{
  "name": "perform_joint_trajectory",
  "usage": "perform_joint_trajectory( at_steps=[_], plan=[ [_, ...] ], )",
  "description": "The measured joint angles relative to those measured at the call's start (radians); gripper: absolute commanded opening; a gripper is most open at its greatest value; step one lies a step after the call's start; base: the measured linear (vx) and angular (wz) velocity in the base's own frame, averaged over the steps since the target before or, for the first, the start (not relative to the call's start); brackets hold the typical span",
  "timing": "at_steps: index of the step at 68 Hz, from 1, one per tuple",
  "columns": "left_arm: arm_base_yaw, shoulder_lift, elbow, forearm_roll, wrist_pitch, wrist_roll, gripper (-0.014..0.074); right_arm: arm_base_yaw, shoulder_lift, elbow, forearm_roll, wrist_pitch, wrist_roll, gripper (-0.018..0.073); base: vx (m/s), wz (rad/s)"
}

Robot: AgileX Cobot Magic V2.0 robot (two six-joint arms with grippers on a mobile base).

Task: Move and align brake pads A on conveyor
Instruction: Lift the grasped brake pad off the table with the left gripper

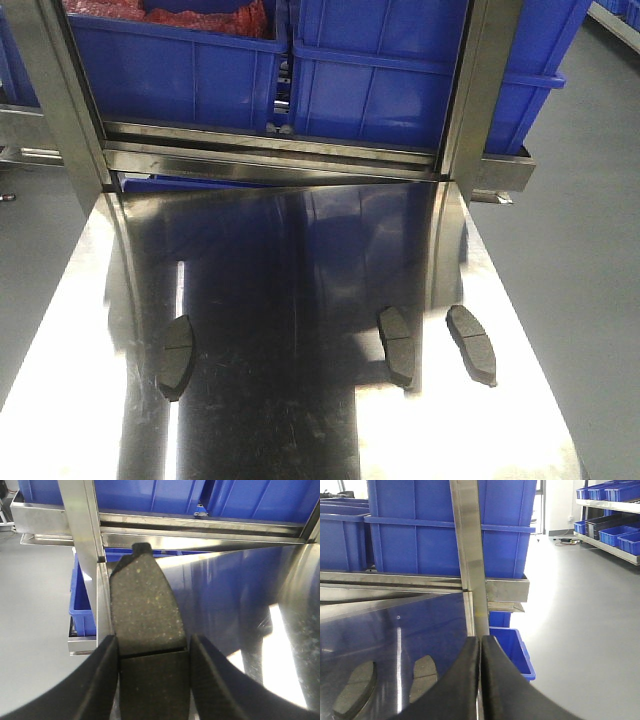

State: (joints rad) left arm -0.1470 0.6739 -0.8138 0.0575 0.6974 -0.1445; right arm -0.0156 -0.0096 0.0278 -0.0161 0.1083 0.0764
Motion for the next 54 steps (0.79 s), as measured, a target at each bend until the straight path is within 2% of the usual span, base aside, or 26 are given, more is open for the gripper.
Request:
perform_joint_trajectory(
  at_steps=[39,46,54],
  plan=[
    [0.000,0.000,0.000,0.000,0.000,0.000,0.0027,0.000,0.000,0.000,-0.001,-0.013,0.000,-0.0003,0.00,0.00],
    [0.000,0.000,0.000,0.000,0.000,0.000,0.0027,0.000,0.004,-0.038,-0.004,0.056,0.000,-0.0003,0.00,0.00],
    [0.000,0.000,0.000,0.000,0.000,0.000,0.0027,-0.005,0.076,-0.167,-0.035,0.144,0.000,-0.0003,0.00,0.00]
  ],
)
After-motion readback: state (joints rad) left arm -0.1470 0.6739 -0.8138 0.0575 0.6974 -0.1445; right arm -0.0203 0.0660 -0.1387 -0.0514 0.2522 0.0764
